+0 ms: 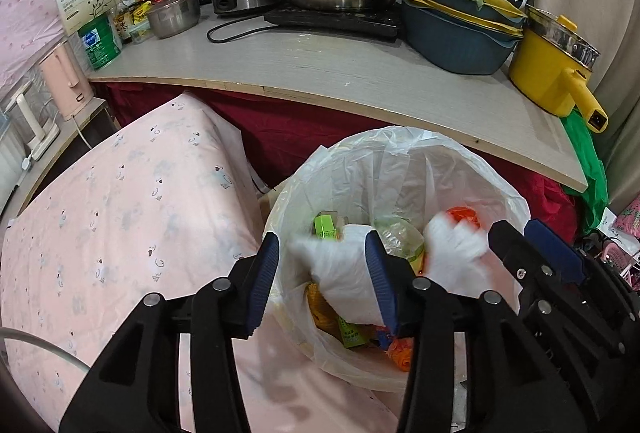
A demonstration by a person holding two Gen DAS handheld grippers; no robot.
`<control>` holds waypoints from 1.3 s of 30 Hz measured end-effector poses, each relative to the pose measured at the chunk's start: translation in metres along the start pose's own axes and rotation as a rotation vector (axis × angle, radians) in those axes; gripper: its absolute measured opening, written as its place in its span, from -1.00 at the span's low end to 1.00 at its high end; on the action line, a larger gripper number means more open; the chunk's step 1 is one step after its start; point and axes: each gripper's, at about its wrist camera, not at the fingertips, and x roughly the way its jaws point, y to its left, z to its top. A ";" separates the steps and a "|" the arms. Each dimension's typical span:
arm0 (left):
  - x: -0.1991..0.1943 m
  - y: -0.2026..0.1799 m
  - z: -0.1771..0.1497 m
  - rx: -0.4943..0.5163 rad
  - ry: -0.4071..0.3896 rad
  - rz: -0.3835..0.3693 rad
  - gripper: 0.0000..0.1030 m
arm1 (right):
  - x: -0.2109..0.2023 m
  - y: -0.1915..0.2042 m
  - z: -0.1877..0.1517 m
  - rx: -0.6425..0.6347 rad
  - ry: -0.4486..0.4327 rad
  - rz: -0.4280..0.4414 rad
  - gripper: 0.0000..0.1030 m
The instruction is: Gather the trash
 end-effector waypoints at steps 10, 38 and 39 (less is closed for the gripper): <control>-0.008 0.014 -0.003 -0.030 -0.006 0.015 -0.17 | -0.005 0.008 -0.002 -0.010 -0.002 0.006 -0.26; -0.056 0.051 -0.048 -0.067 -0.045 0.089 0.25 | -0.052 0.044 -0.037 -0.125 -0.017 -0.010 0.23; -0.058 0.052 -0.051 -0.068 -0.045 0.092 0.27 | -0.053 0.043 -0.039 -0.127 -0.015 -0.014 0.25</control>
